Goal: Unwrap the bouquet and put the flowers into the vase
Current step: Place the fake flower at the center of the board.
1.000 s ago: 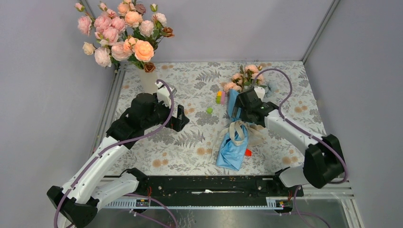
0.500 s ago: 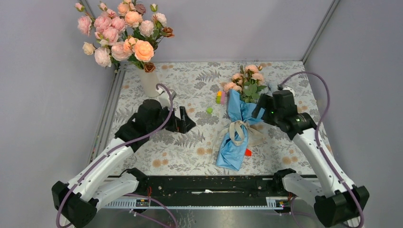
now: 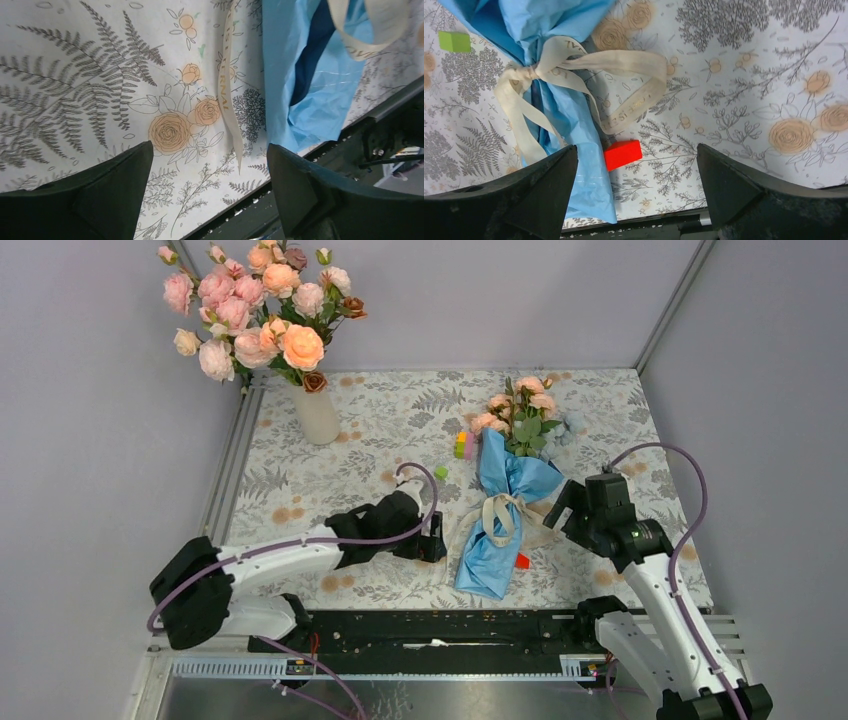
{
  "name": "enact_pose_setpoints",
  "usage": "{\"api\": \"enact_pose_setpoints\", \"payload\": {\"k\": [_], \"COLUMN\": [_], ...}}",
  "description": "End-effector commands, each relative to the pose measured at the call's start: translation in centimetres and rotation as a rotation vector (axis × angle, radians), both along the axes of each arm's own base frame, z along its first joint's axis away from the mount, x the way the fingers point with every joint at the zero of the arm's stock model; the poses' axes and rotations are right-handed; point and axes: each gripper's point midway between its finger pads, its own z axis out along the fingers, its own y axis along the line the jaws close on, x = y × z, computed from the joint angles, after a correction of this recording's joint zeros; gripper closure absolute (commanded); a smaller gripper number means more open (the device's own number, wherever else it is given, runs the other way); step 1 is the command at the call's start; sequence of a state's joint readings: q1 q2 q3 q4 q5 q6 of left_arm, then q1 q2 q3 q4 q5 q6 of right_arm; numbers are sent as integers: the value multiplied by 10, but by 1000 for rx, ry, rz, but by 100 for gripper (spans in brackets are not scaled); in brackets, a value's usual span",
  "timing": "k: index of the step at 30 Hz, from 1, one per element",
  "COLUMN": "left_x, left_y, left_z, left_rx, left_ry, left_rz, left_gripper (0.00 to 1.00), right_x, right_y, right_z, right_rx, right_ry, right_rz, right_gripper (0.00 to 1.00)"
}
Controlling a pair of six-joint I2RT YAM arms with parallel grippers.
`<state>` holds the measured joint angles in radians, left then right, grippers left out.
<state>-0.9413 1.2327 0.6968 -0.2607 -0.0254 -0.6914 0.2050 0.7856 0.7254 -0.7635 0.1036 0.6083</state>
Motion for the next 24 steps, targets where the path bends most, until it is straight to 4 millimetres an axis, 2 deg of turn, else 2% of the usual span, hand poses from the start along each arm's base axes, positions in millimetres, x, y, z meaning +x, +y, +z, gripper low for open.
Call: {"api": "enact_pose_setpoints", "payload": {"k": [1,3,7,14,18,21,24], "left_x": [16,15,11,7,7,5,5], "left_y": [-26,-29,-42,-61,-64,-64,-66], "left_z": [7,-1,-12,-32,-39,-41,-42], "left_rx": [-35,-21,-60,-33,-5,30,38], "left_ry": [-65,-53,-18,10,14,2,0], "left_rz": [37,38,46,28,16,8,4], "left_gripper": [15,23,30,34,46,61,66], "right_x": [-9,-9,-11,-12,-10,-9,-9], "right_y": [3,6,9,10,16,17,22], "right_z": [-6,-7,-10,-13,-12,-10,-10], "right_rx": [83,117,140,132,160,171,185], "right_ry": [2,-9,-18,3,-13,-35,-45], "right_rz": [-88,-105,-110,-89,-73,-65,-38], "right_gripper": [7,9,10,12,18,20,23]}}
